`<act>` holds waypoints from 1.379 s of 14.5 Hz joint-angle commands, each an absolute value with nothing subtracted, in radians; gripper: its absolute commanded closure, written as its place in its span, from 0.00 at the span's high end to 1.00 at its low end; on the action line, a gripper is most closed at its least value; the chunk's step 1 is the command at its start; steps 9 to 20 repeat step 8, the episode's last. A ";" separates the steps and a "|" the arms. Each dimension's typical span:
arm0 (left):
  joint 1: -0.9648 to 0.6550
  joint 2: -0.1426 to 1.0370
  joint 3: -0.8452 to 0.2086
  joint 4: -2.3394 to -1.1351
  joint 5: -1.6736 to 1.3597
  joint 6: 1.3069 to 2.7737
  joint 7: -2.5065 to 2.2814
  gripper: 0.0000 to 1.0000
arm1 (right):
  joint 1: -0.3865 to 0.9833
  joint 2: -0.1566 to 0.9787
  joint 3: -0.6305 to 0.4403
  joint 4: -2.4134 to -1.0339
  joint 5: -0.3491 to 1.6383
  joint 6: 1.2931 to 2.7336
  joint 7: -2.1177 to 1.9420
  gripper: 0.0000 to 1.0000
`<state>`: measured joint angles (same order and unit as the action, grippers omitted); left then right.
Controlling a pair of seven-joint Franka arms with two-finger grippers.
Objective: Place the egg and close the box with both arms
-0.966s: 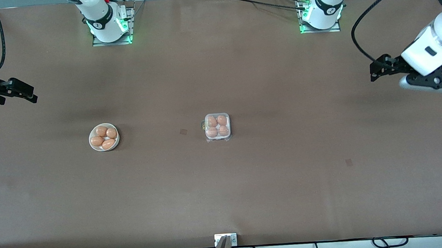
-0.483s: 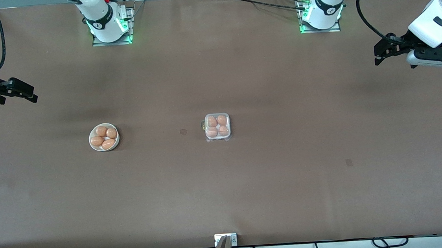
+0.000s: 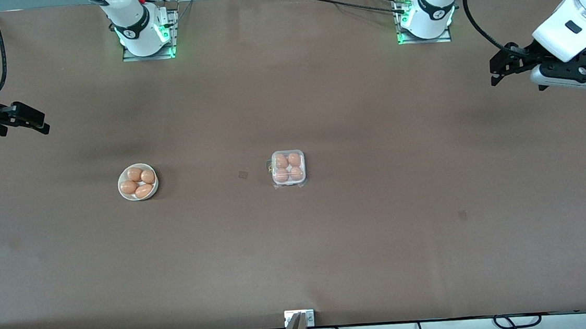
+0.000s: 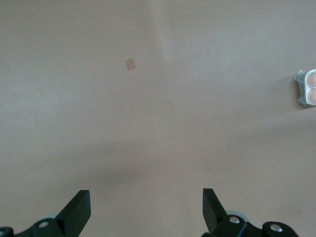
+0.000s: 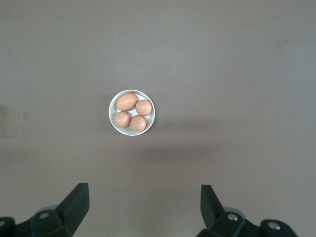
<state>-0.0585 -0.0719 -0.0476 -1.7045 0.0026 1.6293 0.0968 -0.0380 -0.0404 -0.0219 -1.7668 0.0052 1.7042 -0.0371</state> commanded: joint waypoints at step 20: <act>-0.060 -0.084 -0.067 -1.709 -0.008 1.632 0.100 1.00 | -0.043 -0.069 -0.020 -1.786 -0.006 1.690 -0.037 1.00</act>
